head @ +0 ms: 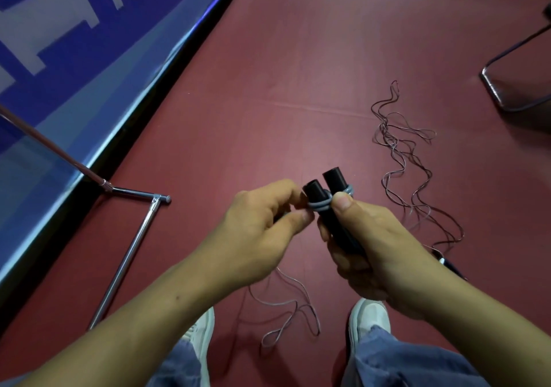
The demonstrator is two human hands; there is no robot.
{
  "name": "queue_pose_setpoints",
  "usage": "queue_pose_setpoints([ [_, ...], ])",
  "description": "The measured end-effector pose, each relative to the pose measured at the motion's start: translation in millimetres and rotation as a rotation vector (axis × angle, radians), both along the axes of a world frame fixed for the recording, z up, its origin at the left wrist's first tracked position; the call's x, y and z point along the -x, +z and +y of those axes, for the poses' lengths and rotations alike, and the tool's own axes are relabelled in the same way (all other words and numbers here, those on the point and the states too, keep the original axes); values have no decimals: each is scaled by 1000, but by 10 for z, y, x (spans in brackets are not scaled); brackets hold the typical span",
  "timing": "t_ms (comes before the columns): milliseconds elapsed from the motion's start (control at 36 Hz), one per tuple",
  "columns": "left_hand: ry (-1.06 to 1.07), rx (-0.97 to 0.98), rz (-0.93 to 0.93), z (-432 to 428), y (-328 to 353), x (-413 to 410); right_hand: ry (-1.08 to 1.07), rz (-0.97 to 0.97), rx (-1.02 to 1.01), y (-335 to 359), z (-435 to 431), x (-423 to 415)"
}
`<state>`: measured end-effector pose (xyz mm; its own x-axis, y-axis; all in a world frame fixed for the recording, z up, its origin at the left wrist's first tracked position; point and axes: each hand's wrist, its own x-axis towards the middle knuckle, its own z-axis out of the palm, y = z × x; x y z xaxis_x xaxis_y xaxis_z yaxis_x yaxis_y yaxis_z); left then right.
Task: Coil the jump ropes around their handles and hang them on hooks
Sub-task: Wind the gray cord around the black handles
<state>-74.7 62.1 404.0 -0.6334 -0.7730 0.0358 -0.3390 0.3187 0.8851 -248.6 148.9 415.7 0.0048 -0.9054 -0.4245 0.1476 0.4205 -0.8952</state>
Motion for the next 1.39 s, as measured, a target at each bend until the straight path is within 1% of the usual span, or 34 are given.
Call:
queue_pose_setpoints([
  [167, 41, -132, -120, -57, 30, 32, -38, 49, -21, -29, -72, -41],
  [250, 53, -243, -161, -67, 46, 45, -53, 87, -30, -53, -104, -40],
  [361, 27, -449, -102, -82, 46, 31, -82, 159, -39, -83, -152, -52],
  [472, -11, -572, -40, -84, 76, 17, -76, 275, -24, -120, -208, -35],
  [528, -27, -591, -35, -95, 95, 5, -66, 366, -3, -139, -232, -16],
  [667, -27, -578, -117, -100, 129, 5, 19, 748, 120, -213, -279, 8],
  [722, -26, -523, -161, -90, 135, 22, 50, 902, 129, -255, -289, 0],
  [750, -33, -470, -196, -84, 139, 32, 56, 940, 118, -273, -293, -4],
  [806, -63, -351, -272, -68, 155, 55, 69, 944, 94, -286, -304, -7],
  [861, -104, -281, -310, -52, 177, 75, 52, 838, 67, -280, -299, -1],
  [917, -111, -270, -286, -59, 200, 80, -9, 664, 19, -253, -298, 20],
  [944, -102, -277, -262, -70, 212, 76, -31, 609, 10, -238, -300, 27],
  [972, -91, -282, -241, -90, 218, 70, -32, 604, 16, -231, -302, 30],
  [1056, -57, -274, -215, -156, 226, 58, 49, 746, 71, -224, -313, 0],
  [1139, -13, -296, -230, -212, 227, 58, 127, 738, 49, -208, -304, -33],
  [1194, 8, -343, -230, -251, 238, 60, 163, 723, 46, -179, -293, -41],
  [1278, 6, -401, -208, -286, 254, 60, 209, 758, 74, -137, -273, -58],
  [1389, -20, -356, -241, -294, 275, 67, 263, 847, 83, -138, -247, -74],
])
